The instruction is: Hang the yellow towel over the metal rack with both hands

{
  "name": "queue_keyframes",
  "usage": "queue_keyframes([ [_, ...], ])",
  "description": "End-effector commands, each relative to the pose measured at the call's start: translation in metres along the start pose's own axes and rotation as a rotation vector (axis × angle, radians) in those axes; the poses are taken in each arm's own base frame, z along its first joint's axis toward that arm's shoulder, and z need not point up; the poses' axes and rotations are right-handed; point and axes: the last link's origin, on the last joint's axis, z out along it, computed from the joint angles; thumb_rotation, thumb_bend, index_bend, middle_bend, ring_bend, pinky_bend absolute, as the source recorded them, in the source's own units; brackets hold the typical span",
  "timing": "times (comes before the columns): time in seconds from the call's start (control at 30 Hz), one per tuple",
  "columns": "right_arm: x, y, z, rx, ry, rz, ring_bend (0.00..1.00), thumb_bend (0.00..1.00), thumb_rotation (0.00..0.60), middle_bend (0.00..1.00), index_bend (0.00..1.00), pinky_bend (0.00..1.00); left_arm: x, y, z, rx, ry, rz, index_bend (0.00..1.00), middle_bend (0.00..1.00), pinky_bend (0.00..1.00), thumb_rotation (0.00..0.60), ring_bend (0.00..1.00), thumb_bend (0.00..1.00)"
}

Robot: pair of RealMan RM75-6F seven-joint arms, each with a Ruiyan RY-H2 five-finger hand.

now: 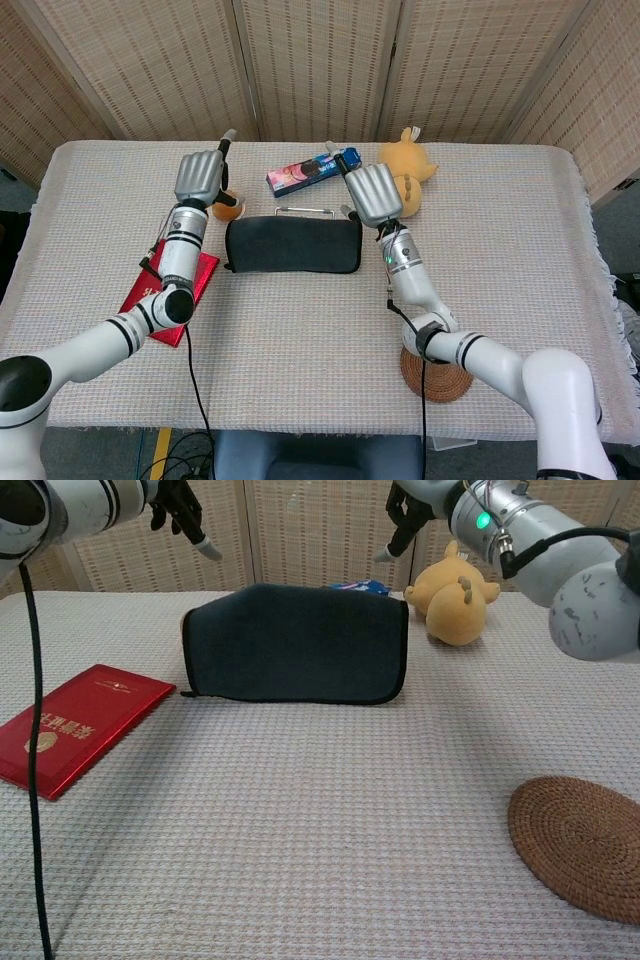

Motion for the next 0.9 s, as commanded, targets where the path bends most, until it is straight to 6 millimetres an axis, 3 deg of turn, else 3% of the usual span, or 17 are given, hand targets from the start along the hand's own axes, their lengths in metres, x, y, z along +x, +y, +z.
queue_keyframes([
  [0.03, 0.007, 0.016, -0.018, 0.019, -0.043, -0.016, 0.81, 0.25, 0.600, 0.72, 0.00, 0.98, 0.002, -0.034, -0.016, 0.049, 0.008, 0.012, 0.13, 0.60, 0.62, 0.600, 0.53, 0.02],
  [0.2, 0.016, 0.029, -0.046, 0.054, -0.132, -0.017, 0.59, 0.28, 0.600, 0.56, 0.00, 0.75, 0.000, -0.067, -0.032, 0.088, 0.013, 0.083, 0.14, 0.52, 0.52, 0.600, 0.46, 0.02],
  [0.37, 0.024, 0.043, -0.080, 0.079, -0.193, -0.011, 0.45, 0.29, 0.600, 0.48, 0.00, 0.58, 0.001, -0.092, -0.058, 0.092, 0.050, 0.122, 0.14, 0.47, 0.50, 0.600, 0.43, 0.02],
  [0.7, 0.041, 0.081, -0.157, 0.070, -0.190, -0.040, 0.40, 0.29, 0.600, 0.44, 0.02, 0.55, 0.009, -0.151, -0.146, 0.105, 0.078, 0.094, 0.15, 0.46, 0.48, 0.600, 0.43, 0.02],
  [0.9, 0.056, 0.109, -0.217, 0.007, -0.159, -0.047, 0.40, 0.29, 0.600, 0.44, 0.07, 0.55, 0.010, -0.184, -0.210, 0.113, 0.099, 0.108, 0.17, 0.46, 0.48, 0.600, 0.43, 0.02],
])
